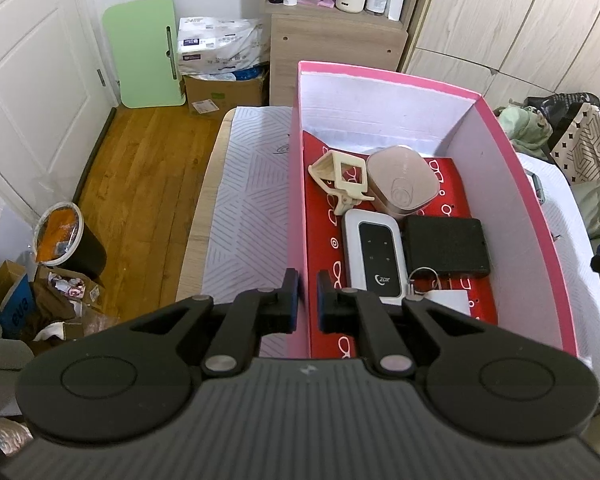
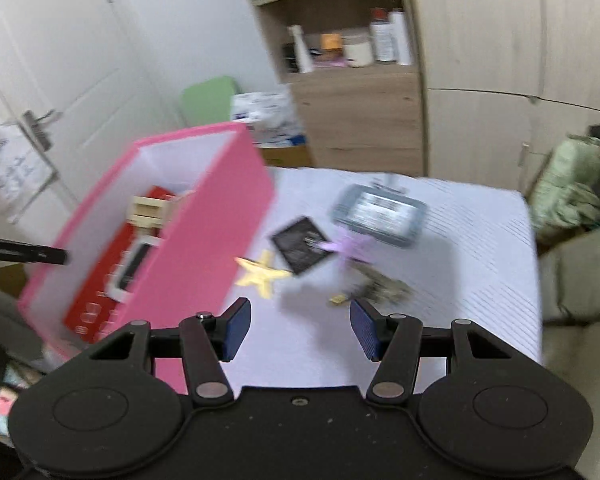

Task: Organize rigid objects
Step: 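Grasp the second AA battery with the right gripper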

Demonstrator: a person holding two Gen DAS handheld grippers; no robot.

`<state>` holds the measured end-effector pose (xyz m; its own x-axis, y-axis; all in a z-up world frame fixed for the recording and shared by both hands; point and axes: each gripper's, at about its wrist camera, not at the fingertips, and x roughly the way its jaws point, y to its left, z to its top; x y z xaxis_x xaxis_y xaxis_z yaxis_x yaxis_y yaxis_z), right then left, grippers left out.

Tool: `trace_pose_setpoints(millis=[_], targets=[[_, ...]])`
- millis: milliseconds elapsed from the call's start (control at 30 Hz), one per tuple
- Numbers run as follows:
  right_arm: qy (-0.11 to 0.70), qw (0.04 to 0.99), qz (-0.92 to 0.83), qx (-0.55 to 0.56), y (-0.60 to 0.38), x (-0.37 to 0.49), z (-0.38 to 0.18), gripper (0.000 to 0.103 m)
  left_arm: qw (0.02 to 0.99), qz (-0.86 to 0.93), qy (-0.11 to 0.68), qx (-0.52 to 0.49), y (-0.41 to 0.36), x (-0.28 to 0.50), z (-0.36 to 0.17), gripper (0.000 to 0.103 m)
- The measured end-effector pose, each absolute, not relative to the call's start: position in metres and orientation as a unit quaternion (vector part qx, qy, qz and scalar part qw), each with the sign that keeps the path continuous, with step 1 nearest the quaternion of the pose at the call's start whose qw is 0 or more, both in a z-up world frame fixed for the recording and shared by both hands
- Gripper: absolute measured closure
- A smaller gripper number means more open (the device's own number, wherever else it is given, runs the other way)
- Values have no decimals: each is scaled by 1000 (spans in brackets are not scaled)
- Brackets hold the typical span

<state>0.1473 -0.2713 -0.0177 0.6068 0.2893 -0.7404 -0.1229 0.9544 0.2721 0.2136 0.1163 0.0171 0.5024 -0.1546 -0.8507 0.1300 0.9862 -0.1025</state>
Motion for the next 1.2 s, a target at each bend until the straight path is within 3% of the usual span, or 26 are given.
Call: trace_pose_setpoints(millis=[500, 800, 867, 1000, 1200], targets=[[383, 911, 150, -26, -252, 161, -48, 43, 865, -80, 495, -10, 115, 214, 16, 96], [429, 880, 165, -119, -241, 201, -75, 42, 865, -79, 495, -12, 115, 214, 16, 96], [430, 879, 172, -111, -245, 202, -77, 43, 865, -79, 496, -12, 115, 213, 15, 96], [427, 879, 180, -110, -245, 197, -76, 54, 865, -79, 496, -13, 115, 214, 16, 96], [420, 888, 163, -93, -248, 196, -70, 55, 865, -80, 496, -19, 116, 213, 14, 96]])
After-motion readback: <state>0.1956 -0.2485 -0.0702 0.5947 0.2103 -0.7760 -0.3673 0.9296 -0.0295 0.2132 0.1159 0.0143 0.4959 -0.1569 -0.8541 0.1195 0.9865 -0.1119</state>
